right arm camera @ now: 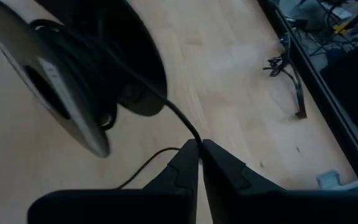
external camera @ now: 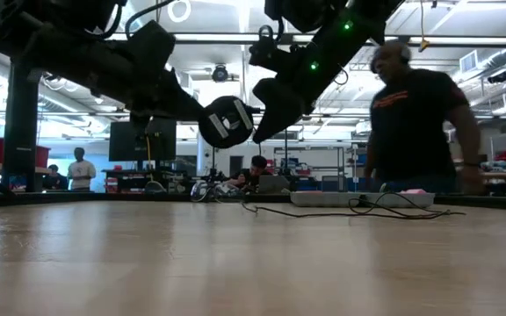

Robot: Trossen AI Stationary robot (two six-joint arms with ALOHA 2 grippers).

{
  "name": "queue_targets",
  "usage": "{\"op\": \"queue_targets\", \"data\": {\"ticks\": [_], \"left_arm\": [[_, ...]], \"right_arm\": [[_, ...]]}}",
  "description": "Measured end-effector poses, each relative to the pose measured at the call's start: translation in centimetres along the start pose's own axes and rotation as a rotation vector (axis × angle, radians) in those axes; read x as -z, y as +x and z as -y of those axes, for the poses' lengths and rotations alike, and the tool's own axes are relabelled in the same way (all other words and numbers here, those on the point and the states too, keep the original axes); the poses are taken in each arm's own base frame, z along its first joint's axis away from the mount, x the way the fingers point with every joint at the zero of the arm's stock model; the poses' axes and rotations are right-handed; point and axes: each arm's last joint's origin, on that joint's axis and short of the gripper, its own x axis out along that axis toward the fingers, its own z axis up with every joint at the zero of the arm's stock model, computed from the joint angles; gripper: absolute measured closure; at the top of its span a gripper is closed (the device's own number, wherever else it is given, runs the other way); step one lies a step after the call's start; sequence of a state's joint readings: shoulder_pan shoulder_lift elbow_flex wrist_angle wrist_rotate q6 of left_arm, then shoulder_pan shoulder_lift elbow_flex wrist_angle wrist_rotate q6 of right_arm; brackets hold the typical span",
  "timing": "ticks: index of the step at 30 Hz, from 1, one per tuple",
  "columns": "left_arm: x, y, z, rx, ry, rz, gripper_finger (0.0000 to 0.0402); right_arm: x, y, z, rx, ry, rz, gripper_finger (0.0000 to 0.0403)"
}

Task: Coil cords
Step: Coil the black wire onto the spool

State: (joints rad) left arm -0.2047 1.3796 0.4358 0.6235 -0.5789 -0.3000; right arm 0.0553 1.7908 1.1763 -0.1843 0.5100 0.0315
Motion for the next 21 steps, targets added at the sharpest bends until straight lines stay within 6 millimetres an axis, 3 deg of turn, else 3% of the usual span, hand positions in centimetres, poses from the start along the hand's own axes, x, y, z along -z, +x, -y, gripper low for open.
{"op": "queue_targets", "data": {"ticks": [8,11,15,21], "left_arm": [[-0.8,-0.2,0.1,0.028,-0.034,0.048,0.0402],[-1.1,-0.5,0.0,-0.007,-0.034,0.068,0.0402],[-1.6,-0.9,-0.3,-0.049,-0.047,0.103,0.0402],[-1.1,-1.3,-0.8,-0.070,-0.058,0.117,0.0402]], "right_arm": [[0.9,0.2,-0.5,-0.101,0.065,-0.027,0.0378],[2.7,0.6,-1.1,-0.144,0.089,-0.049,0.0378],[5.6,1.0,-2.4,-0.175,0.169,0.045,0.0379],[10.2,0.1,-3.7,-0.238,0.306,0.111,0.0380]]}}
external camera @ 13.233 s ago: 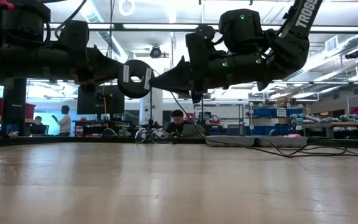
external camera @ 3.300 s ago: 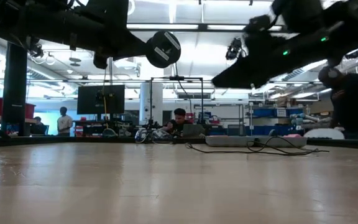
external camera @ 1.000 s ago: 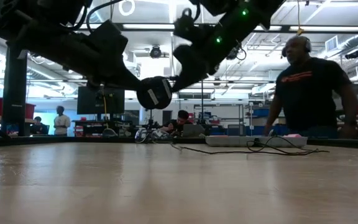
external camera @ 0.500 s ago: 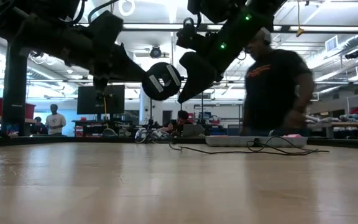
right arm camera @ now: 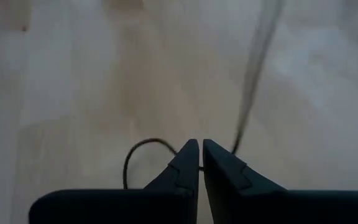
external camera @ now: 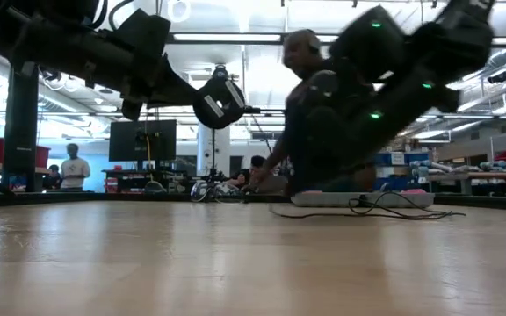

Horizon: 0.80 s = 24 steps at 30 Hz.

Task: Coil cords
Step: Coil the black wire onto the spool

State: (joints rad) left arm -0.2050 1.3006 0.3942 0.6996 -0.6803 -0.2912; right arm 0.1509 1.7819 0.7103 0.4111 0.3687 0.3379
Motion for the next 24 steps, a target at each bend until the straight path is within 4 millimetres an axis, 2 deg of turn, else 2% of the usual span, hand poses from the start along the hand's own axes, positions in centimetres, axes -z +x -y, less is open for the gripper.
{"op": "queue_targets", "data": {"ticks": [5,7,15,19,24], "left_arm": [[0.1,-0.3,-0.3,0.008,-0.034,0.037,0.0402],[-0.1,-0.3,-0.2,0.014,-0.047,0.054,0.0402],[-0.2,-0.3,-0.2,0.018,-0.057,0.067,0.0402],[-0.2,-0.3,-0.2,0.018,-0.058,0.067,0.0402],[-0.2,-0.3,-0.2,0.019,-0.058,0.068,0.0402]], "right_arm": [[1.6,-1.8,-0.1,-0.032,0.092,-0.007,0.0382],[1.7,-2.3,-0.2,-0.046,0.107,0.013,0.0385],[-0.2,-2.6,0.1,0.022,0.048,0.232,0.0381],[-1.2,-2.3,1.0,0.056,0.074,0.300,0.0360],[-1.5,-1.9,2.2,0.032,0.097,0.291,0.0322]]}}
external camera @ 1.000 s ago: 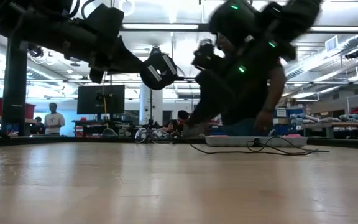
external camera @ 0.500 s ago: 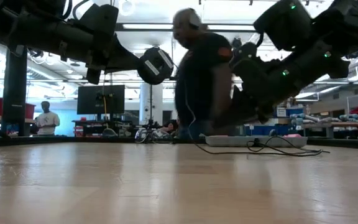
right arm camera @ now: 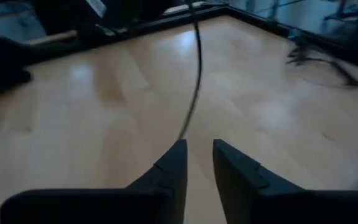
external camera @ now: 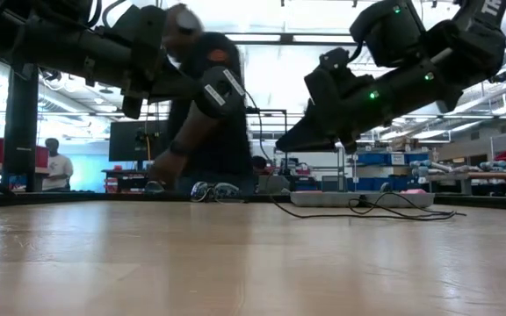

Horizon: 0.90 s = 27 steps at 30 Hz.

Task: Coil cords
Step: Coil the black wire onto the spool

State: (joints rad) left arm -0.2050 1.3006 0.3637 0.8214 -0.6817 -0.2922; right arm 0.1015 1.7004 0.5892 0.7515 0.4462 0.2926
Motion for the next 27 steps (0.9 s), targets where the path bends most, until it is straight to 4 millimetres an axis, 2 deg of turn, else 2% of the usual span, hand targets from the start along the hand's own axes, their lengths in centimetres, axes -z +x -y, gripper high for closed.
{"op": "queue_targets", "data": {"ticks": [5,9,19,27], "left_arm": [[-0.5,0.1,0.0,0.003,0.006,0.043,0.0402],[-0.9,0.3,-0.2,-0.005,0.001,0.071,0.0402],[-1.1,0.4,-0.4,-0.006,-0.014,0.084,0.0402],[-1.1,0.4,-0.3,0.020,-0.017,0.082,0.0402]], "right_arm": [[-0.2,0.2,0.2,-0.040,0.011,-0.002,0.0290],[-0.3,0.2,0.2,-0.041,0.014,0.005,0.0279],[-1.4,0.6,-0.2,-0.049,-0.005,0.038,0.0288],[-1.9,1.4,1.0,-0.030,0.049,0.026,0.0289]]}}
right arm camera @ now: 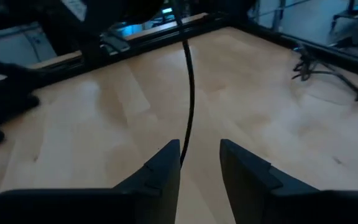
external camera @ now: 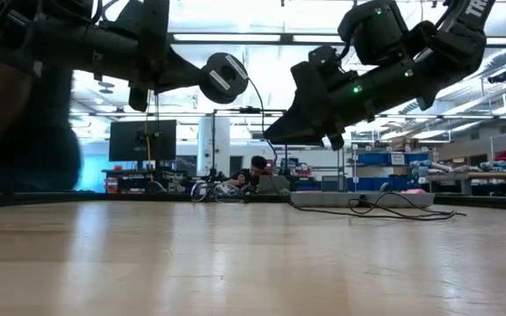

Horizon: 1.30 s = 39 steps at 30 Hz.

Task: Coil cords
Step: Coil the black wire onto the spool

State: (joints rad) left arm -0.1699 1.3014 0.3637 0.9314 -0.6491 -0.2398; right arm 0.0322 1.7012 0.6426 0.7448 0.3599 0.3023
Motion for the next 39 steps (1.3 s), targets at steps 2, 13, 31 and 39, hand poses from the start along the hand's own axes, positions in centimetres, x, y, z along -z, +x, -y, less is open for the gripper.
{"op": "queue_targets", "data": {"ticks": [2,13,31,39], "left_arm": [[0.0,0.0,0.0,0.000,0.000,0.001,0.0402],[-0.5,0.0,0.1,-0.005,-0.008,0.044,0.0401],[0.3,0.0,-0.5,-0.155,0.037,-0.004,0.0401],[1.8,-0.2,-1.0,-0.170,0.088,-0.136,0.0401]], "right_arm": [[0.0,0.1,0.1,-0.020,0.001,-0.009,0.0289],[-0.3,0.4,-0.2,-0.053,-0.011,-0.055,0.0389],[-1.4,9.4,-6.3,-0.180,-0.222,-0.169,0.0401],[-4.9,9.8,-7.7,-0.221,-0.373,-0.211,0.0402]]}}
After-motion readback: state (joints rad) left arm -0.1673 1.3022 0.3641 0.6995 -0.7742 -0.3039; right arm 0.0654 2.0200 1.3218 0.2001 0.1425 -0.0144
